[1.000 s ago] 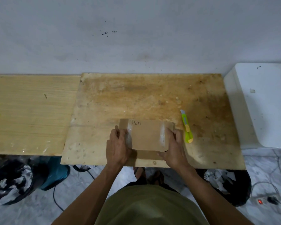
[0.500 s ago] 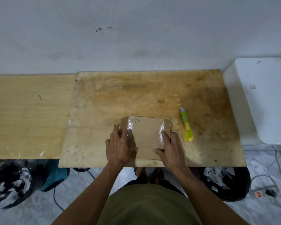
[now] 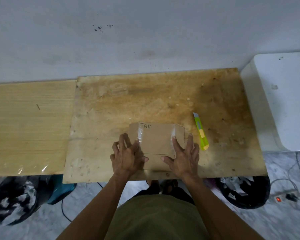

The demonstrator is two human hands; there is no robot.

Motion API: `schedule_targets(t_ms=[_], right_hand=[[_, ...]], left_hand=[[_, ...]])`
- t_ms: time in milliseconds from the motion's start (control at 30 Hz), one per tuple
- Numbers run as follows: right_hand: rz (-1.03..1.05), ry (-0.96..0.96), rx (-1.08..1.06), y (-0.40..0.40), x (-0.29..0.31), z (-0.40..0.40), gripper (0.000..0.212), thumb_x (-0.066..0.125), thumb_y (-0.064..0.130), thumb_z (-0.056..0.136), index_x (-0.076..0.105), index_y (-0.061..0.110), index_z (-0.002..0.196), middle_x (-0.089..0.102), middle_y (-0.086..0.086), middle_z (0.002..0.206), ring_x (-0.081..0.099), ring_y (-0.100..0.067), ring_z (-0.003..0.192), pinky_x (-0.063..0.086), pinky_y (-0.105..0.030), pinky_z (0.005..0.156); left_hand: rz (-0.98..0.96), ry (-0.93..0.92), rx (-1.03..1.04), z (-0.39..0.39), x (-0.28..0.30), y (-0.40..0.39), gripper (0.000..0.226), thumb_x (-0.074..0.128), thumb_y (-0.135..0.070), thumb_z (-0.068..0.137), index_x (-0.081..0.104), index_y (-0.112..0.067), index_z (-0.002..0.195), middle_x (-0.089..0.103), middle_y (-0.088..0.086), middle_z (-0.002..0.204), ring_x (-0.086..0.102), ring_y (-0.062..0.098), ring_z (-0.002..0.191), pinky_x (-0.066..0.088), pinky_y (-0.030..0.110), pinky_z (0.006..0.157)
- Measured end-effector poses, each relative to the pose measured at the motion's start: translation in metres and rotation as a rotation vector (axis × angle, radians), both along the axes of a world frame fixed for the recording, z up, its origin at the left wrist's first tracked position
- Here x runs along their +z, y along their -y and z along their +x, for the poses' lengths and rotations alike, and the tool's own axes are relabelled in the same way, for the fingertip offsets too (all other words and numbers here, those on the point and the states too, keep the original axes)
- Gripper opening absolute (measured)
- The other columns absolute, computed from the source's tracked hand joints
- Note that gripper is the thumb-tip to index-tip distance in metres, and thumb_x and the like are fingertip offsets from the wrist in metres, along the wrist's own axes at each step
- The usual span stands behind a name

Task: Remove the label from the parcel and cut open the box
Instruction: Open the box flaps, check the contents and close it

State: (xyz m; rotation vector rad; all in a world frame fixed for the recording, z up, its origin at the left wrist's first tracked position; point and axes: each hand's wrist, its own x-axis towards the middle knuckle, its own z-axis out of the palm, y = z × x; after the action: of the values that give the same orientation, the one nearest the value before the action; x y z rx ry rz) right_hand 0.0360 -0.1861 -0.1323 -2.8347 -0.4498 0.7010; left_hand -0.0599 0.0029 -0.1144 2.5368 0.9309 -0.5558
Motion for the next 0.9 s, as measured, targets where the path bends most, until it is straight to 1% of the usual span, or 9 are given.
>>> schedule_targets(t_ms=[100,233,367,433,533,667,767,833,900], right_hand=[[0.077,0.006,-0.085,-0.003,0.002,-0.004,0.086,0.066,0.067,0.075,0.026,0.046,0.148,-0.014,-0.012,0.159,0.008,-0.041,0.137,0.029,-0.054,0.110],[0.145,0.055,-0.163,-0.006,0.001,-0.007,0.086,0.077,0.056,0.071,0.037,0.041,0.145,-0.009,-0.012,0.160,0.014,-0.040,0.136,0.032,-0.053,0.109],[0.135,0.142,-0.171,-0.010,0.003,-0.010,0.090,0.084,0.048,0.065,0.042,0.032,0.143,0.006,-0.014,0.159,0.024,-0.037,0.133,0.039,-0.050,0.105],[0.118,0.175,-0.162,-0.013,0.005,-0.013,0.091,0.087,0.042,0.064,0.044,0.026,0.142,0.011,-0.016,0.160,0.026,-0.038,0.134,0.040,-0.049,0.107],[0.109,0.205,-0.133,-0.018,0.011,-0.018,0.089,0.088,0.029,0.064,0.044,0.021,0.141,0.015,-0.017,0.160,0.028,-0.040,0.137,0.042,-0.047,0.107],[0.205,0.340,-0.114,-0.025,0.020,-0.026,0.092,0.083,-0.007,0.057,0.050,0.018,0.139,0.033,-0.020,0.153,0.032,-0.036,0.127,0.051,-0.045,0.091],[0.343,0.303,-0.149,-0.027,0.028,-0.028,0.090,0.065,-0.019,0.072,0.038,0.021,0.149,0.025,-0.017,0.158,0.027,-0.034,0.141,0.040,-0.039,0.104],[0.420,0.219,-0.213,-0.030,0.034,-0.027,0.087,0.057,-0.015,0.082,0.024,0.023,0.153,0.019,-0.012,0.161,0.019,-0.023,0.146,0.032,-0.030,0.109],[0.495,0.176,-0.253,-0.034,0.038,-0.027,0.082,0.057,-0.008,0.088,0.018,0.022,0.154,0.022,-0.006,0.160,0.014,-0.011,0.141,0.021,-0.016,0.106]], left_hand=[[-0.051,0.046,0.145,0.007,0.003,0.003,0.074,0.080,-0.060,0.064,0.048,-0.049,0.129,0.011,0.004,0.148,0.021,0.040,0.131,0.040,0.055,0.096],[0.005,0.085,0.196,0.011,0.003,0.005,0.073,0.086,-0.055,0.057,0.056,-0.048,0.123,0.018,0.004,0.144,0.023,0.038,0.126,0.041,0.053,0.096],[0.065,0.167,0.190,0.014,0.002,0.013,0.062,0.091,-0.038,0.054,0.068,-0.032,0.112,0.023,0.008,0.143,0.031,0.036,0.116,0.045,0.043,0.088],[0.089,0.193,0.163,0.015,0.001,0.018,0.061,0.092,-0.028,0.055,0.069,-0.025,0.112,0.025,0.012,0.143,0.035,0.037,0.115,0.047,0.042,0.089],[0.122,0.200,0.120,0.017,0.002,0.026,0.065,0.086,-0.013,0.064,0.061,-0.018,0.123,0.024,0.015,0.144,0.037,0.037,0.118,0.051,0.044,0.092],[0.155,0.215,0.095,0.025,0.009,0.043,0.075,0.063,0.010,0.077,0.041,-0.021,0.142,0.019,0.015,0.147,0.034,0.035,0.121,0.055,0.041,0.083],[0.125,0.221,0.089,0.028,0.012,0.050,0.087,0.057,0.015,0.077,0.030,-0.025,0.149,0.020,0.015,0.148,0.036,0.036,0.120,0.056,0.040,0.072],[0.135,0.226,0.077,0.028,0.011,0.049,0.094,0.059,0.014,0.076,0.021,-0.023,0.154,0.021,0.014,0.146,0.038,0.034,0.118,0.056,0.038,0.070],[0.124,0.246,0.067,0.027,0.009,0.045,0.096,0.060,0.013,0.077,0.016,-0.019,0.157,0.021,0.011,0.141,0.038,0.033,0.115,0.056,0.038,0.074]])
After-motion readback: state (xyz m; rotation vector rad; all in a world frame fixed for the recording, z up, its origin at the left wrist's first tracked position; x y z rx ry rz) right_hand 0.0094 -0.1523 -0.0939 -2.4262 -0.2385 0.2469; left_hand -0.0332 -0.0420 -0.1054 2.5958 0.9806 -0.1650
